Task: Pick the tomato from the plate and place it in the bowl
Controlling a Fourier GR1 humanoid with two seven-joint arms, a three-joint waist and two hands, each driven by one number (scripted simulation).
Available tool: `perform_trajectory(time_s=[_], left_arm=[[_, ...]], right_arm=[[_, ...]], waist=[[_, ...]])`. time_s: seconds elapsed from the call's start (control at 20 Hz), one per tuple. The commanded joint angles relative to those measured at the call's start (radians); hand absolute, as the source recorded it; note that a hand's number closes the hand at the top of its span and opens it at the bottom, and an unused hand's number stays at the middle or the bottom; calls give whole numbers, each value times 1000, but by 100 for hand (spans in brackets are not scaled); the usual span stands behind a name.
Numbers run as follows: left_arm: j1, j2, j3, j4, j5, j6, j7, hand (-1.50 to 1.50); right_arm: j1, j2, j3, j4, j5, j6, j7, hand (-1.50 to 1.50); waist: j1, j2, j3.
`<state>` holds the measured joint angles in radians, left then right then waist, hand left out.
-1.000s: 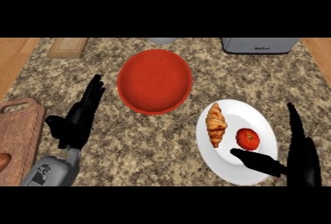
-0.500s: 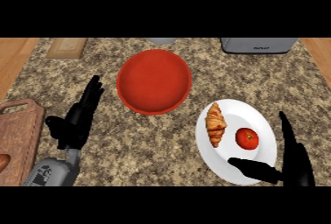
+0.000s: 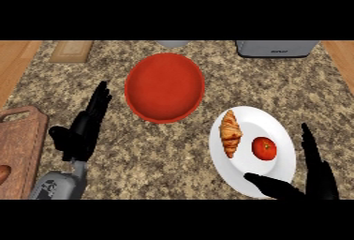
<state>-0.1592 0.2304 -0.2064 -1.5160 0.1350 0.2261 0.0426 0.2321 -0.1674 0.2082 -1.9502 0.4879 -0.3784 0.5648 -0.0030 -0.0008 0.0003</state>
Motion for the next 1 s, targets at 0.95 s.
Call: perform_trajectory(time_s=[0.95], left_arm=[[9, -110, 76, 7, -126, -69, 9, 0]], right_arm=[[-116, 165, -53, 436, -98, -122, -301, -150]], waist=[[3, 2, 0]])
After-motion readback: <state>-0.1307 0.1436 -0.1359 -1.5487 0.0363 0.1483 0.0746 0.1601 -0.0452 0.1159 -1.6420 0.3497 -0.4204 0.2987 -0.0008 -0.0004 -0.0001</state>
